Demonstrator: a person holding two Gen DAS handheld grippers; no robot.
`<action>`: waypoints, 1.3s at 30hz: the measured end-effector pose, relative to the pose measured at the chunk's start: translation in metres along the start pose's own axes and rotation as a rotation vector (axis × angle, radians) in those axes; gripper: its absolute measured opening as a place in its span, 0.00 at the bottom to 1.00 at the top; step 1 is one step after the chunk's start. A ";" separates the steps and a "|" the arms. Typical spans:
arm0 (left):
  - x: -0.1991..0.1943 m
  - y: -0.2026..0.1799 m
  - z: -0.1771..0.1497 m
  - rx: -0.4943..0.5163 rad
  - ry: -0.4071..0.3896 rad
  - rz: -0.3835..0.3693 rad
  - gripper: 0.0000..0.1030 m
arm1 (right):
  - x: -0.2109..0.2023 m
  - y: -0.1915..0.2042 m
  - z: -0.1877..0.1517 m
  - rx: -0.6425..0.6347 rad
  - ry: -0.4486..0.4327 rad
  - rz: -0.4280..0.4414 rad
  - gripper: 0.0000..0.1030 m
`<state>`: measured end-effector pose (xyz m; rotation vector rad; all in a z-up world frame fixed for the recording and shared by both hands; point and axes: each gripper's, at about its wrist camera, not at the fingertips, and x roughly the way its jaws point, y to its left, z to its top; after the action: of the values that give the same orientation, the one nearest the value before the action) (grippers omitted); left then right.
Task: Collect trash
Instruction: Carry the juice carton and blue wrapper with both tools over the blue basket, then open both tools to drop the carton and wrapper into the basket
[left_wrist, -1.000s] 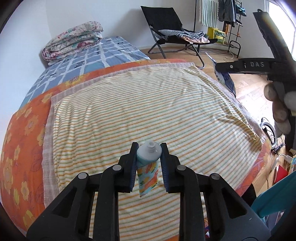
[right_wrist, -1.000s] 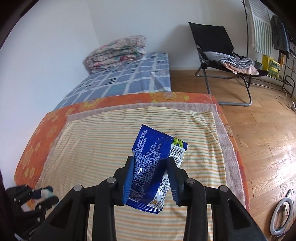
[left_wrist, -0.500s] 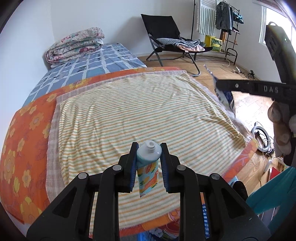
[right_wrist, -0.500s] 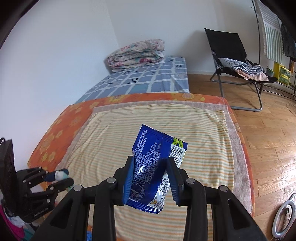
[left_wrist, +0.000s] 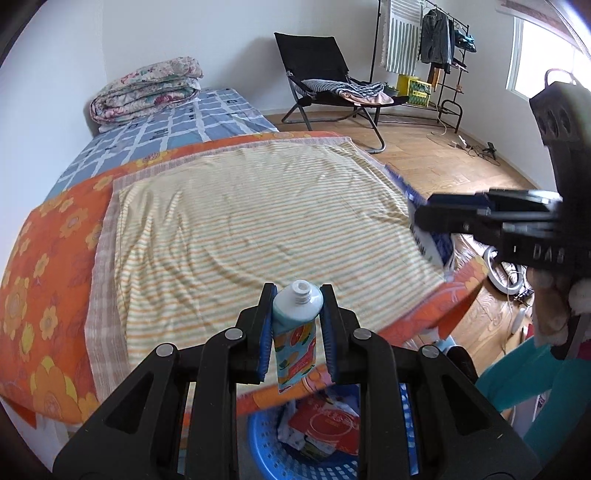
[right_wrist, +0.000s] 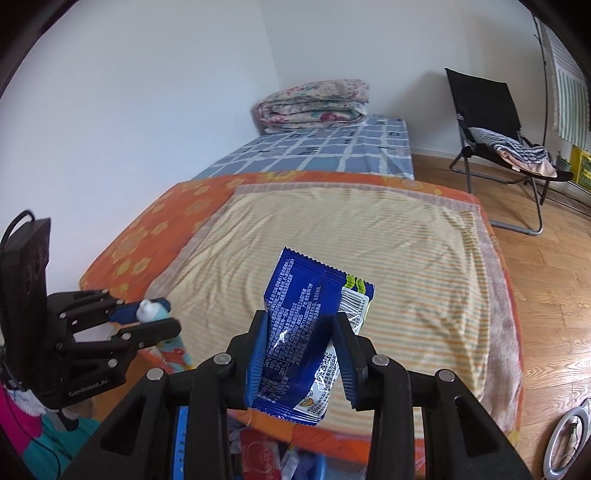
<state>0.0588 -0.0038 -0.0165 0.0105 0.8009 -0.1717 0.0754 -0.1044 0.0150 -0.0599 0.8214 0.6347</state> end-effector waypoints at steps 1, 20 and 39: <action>-0.002 0.000 -0.003 -0.002 0.001 -0.001 0.21 | -0.001 0.005 -0.006 -0.008 0.005 0.009 0.35; -0.011 -0.010 -0.069 -0.061 0.085 -0.053 0.21 | 0.015 0.057 -0.098 -0.094 0.177 0.106 0.35; 0.022 -0.007 -0.112 -0.085 0.223 -0.013 0.22 | 0.052 0.053 -0.153 -0.044 0.386 0.119 0.37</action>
<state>-0.0073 -0.0054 -0.1102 -0.0570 1.0303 -0.1504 -0.0287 -0.0794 -0.1172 -0.1789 1.1898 0.7657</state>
